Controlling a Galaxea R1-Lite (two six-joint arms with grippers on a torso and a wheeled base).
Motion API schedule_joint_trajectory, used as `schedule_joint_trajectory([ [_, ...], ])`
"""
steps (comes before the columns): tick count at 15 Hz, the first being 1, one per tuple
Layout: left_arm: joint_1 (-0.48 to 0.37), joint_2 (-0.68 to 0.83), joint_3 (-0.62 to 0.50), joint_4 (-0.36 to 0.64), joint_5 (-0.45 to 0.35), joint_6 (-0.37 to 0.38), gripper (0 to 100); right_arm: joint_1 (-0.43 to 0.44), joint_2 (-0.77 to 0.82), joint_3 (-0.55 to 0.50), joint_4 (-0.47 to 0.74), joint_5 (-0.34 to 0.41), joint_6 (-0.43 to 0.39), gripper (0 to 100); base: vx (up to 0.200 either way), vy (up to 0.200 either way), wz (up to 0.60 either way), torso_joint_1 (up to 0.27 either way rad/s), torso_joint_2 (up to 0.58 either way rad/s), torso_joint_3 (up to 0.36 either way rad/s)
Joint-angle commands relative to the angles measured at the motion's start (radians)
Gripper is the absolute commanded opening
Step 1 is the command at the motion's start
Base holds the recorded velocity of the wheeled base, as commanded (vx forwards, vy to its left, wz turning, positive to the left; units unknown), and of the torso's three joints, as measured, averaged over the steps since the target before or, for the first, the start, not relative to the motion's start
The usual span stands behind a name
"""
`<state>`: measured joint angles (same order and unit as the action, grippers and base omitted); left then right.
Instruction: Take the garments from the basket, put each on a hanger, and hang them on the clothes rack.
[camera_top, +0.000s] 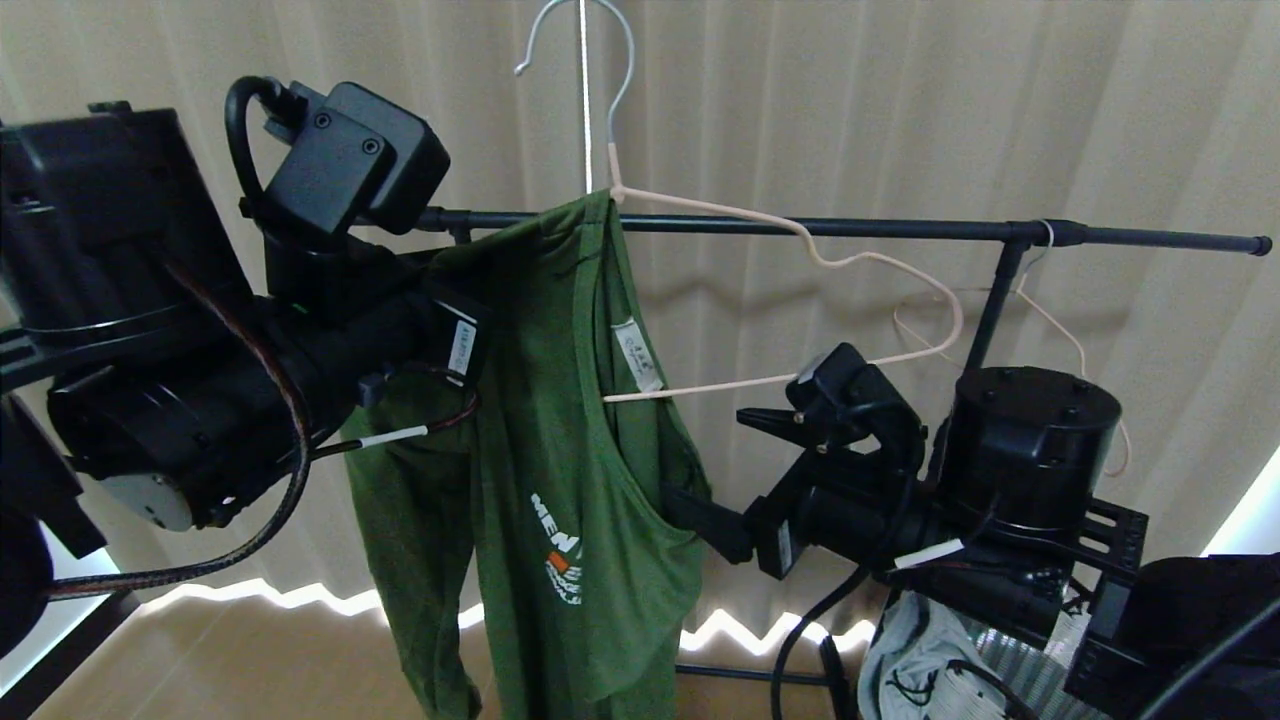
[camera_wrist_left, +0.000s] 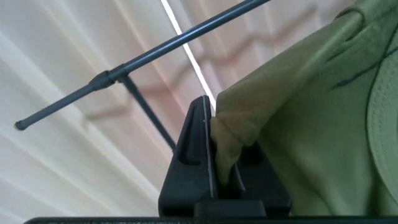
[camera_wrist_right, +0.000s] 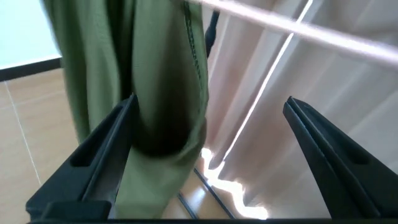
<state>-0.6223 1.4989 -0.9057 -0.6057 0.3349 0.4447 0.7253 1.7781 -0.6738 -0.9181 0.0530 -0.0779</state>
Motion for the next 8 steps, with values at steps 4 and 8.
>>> schedule_joint_trajectory([
  [4,-0.031,-0.023,-0.001,-0.002,0.003,0.0,0,-0.001,0.103,-0.001,-0.082,-0.035,-0.003,100,0.0,0.0,0.0,0.0,0.0,0.0],
  [8,-0.019,-0.039,0.002,-0.005,0.003,0.002,0,-0.006,0.073,0.048,-0.077,-0.056,-0.006,100,0.0,0.0,0.0,0.0,0.0,0.0],
])
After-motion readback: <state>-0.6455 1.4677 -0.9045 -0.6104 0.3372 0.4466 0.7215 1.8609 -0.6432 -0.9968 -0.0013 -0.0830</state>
